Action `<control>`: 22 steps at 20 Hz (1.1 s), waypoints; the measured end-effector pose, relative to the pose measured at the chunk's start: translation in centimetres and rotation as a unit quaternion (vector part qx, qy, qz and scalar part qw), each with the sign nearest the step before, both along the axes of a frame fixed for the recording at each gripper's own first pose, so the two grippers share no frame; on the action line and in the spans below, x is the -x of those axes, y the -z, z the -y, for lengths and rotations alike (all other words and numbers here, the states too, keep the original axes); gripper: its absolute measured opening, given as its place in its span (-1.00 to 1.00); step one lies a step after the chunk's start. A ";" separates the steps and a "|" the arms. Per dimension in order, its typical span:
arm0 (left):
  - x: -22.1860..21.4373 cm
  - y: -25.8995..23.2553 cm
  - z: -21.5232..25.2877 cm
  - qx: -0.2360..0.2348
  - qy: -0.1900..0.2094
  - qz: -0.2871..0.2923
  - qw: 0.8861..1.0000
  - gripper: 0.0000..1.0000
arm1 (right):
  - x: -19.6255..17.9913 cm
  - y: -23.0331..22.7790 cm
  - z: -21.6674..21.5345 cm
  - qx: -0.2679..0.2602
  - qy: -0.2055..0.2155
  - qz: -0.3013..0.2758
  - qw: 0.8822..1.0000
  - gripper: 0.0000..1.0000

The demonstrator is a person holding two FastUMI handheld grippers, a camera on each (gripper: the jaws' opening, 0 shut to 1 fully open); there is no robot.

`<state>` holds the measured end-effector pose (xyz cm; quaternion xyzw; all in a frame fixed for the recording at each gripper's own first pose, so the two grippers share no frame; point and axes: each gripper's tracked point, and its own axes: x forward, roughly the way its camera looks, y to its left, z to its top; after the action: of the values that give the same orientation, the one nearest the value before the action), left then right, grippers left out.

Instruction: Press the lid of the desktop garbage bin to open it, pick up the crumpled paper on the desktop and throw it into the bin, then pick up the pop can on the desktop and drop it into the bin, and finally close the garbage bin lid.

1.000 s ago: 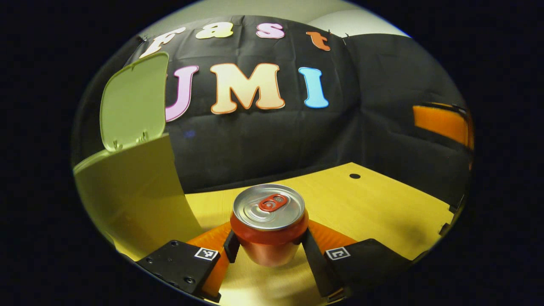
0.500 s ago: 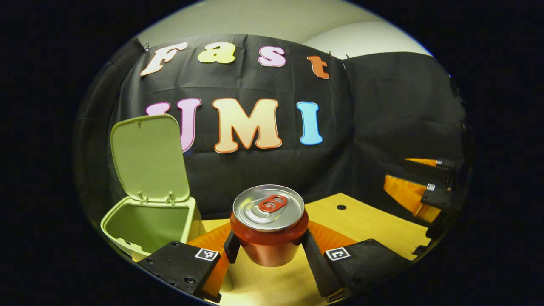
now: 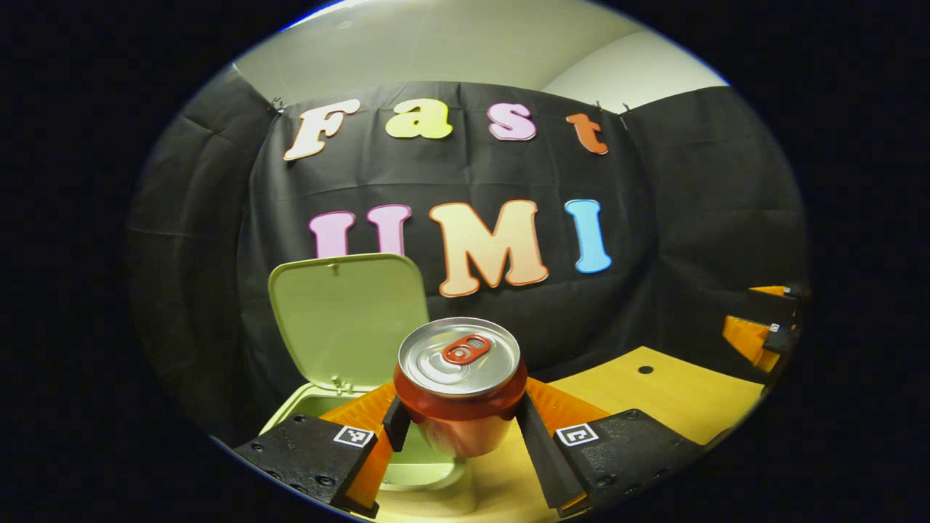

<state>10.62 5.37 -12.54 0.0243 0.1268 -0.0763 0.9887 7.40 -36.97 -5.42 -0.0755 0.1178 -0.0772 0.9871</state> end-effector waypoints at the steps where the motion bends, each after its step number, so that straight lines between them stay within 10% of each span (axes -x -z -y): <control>1: -0.5 0.3 -1.3 0.001 -0.014 0.002 1.000 0.51 | 0.0 0.2 -0.2 0.000 0.002 -0.003 1.000 0.96; 22: -1.9 6.6 -7.5 -0.008 -0.084 -0.040 0.996 0.55 | 0.0 2.4 -3.9 0.003 -0.019 -0.037 0.999 0.96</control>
<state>12.49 12.86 -19.16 0.0189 0.1684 0.0068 0.9855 7.45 -33.10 -7.78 -0.0836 0.1529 -0.0560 0.9831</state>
